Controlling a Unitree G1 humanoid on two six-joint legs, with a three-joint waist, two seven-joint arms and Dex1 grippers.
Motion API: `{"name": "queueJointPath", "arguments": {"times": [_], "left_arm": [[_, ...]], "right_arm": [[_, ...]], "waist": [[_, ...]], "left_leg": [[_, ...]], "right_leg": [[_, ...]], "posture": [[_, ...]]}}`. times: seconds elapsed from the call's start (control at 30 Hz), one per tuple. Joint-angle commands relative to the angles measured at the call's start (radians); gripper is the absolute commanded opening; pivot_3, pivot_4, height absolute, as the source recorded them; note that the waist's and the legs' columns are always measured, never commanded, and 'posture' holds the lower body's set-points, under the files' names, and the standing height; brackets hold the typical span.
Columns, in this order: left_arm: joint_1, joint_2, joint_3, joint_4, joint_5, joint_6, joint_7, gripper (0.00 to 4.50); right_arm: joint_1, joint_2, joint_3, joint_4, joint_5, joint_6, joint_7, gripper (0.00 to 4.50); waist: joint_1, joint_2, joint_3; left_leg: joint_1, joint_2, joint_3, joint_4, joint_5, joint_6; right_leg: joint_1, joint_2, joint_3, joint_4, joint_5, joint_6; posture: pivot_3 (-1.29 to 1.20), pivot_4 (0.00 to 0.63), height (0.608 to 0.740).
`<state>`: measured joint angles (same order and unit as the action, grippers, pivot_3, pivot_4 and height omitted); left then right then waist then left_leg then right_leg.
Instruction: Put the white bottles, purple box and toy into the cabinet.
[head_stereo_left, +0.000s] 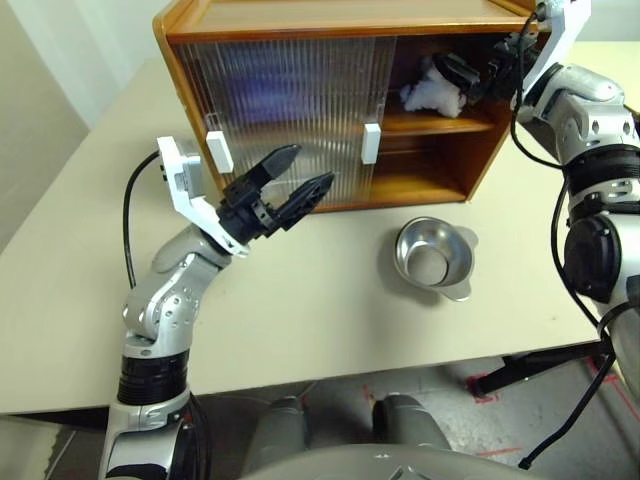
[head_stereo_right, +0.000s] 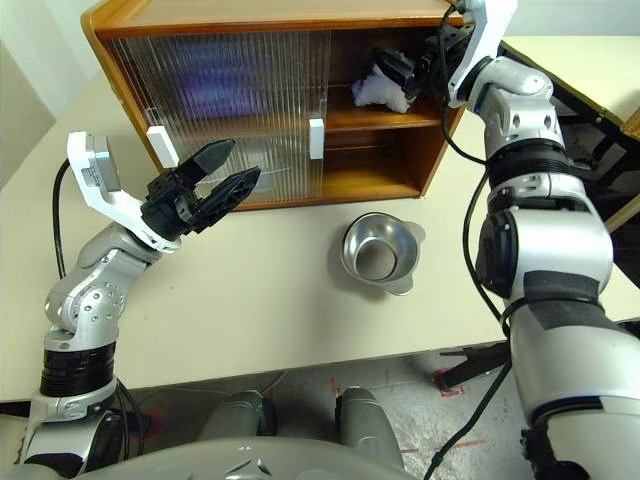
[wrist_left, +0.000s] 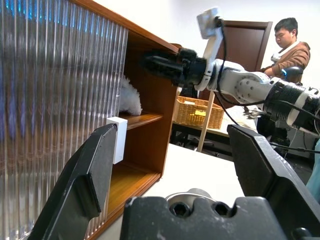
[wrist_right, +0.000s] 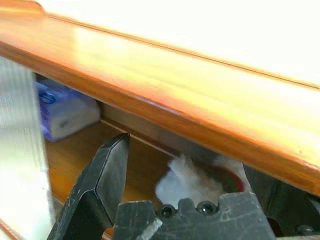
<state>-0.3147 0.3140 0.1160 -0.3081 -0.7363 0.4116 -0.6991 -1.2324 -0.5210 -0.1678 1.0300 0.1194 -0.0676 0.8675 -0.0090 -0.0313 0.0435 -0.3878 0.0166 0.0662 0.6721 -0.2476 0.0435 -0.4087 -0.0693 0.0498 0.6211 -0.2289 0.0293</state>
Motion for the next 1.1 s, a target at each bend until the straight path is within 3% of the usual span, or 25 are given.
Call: {"name": "queueJointPath", "arguments": {"times": [0.03, 0.27, 0.53, 0.63, 0.93, 1.1], "left_arm": [[0.006, 0.004, -0.006, -0.010, -0.005, -0.002, -0.007, 4.50], [-0.004, 0.007, -0.011, 0.002, -0.010, 0.003, -0.017, 4.50], [-0.025, 0.015, -0.015, 0.027, -0.014, 0.010, -0.041, 4.50], [-0.031, 0.017, -0.017, 0.033, -0.016, 0.015, -0.049, 4.50], [-0.046, 0.022, -0.017, 0.047, -0.019, 0.025, -0.061, 4.50], [-0.044, 0.022, -0.017, 0.042, -0.023, 0.034, -0.060, 4.50]], "right_arm": [[0.158, -0.002, -0.013, -0.254, 0.077, 0.146, 0.028, 4.47], [0.530, -0.005, -0.056, -0.871, 0.223, 0.484, -0.093, 4.47], [0.757, -0.025, -0.181, -1.178, 0.390, 0.682, -0.187, 4.47], [0.838, -0.026, -0.231, -1.241, 0.462, 0.739, -0.207, 4.47], [1.105, 0.042, -0.446, -1.357, 0.912, 1.022, -0.320, 4.47], [1.261, 0.059, -0.526, -1.304, 1.282, 1.176, -0.497, 4.47]], "waist": [[0.003, -0.001, 0.000], [0.015, 0.000, 0.000], [0.013, 0.000, 0.000], [0.014, -0.001, -0.001], [-0.004, -0.001, -0.001], [-0.004, -0.001, -0.001]], "left_leg": [[0.000, 0.000, 0.000, 0.000, 0.000, 0.000], [-0.001, 0.000, -0.001, -0.004, 0.000, 0.000], [0.000, -0.001, 0.001, -0.004, 0.000, 0.000], [0.000, -0.001, 0.000, -0.004, 0.000, 0.000], [0.001, -0.001, 0.001, -0.004, 0.001, 0.001], [0.002, 0.000, 0.000, -0.004, 0.000, 0.001]], "right_leg": [[0.000, 0.000, 0.000, 0.000, 0.000, 0.000], [-0.002, -0.001, -0.001, 0.000, 0.000, 0.000], [-0.001, -0.001, -0.001, -0.002, -0.001, 0.001], [0.000, -0.001, -0.001, -0.003, -0.002, 0.002], [0.001, 0.000, 0.000, -0.003, -0.003, 0.005], [0.001, 0.000, 0.000, -0.003, -0.004, 0.004]], "posture": [[0.10, 0.000, 0.740], [0.06, 0.000, 0.740], [0.02, 0.000, 0.740], [0.02, 0.000, 0.740], [0.00, 0.000, 0.740], [0.00, 0.000, 0.740]]}}
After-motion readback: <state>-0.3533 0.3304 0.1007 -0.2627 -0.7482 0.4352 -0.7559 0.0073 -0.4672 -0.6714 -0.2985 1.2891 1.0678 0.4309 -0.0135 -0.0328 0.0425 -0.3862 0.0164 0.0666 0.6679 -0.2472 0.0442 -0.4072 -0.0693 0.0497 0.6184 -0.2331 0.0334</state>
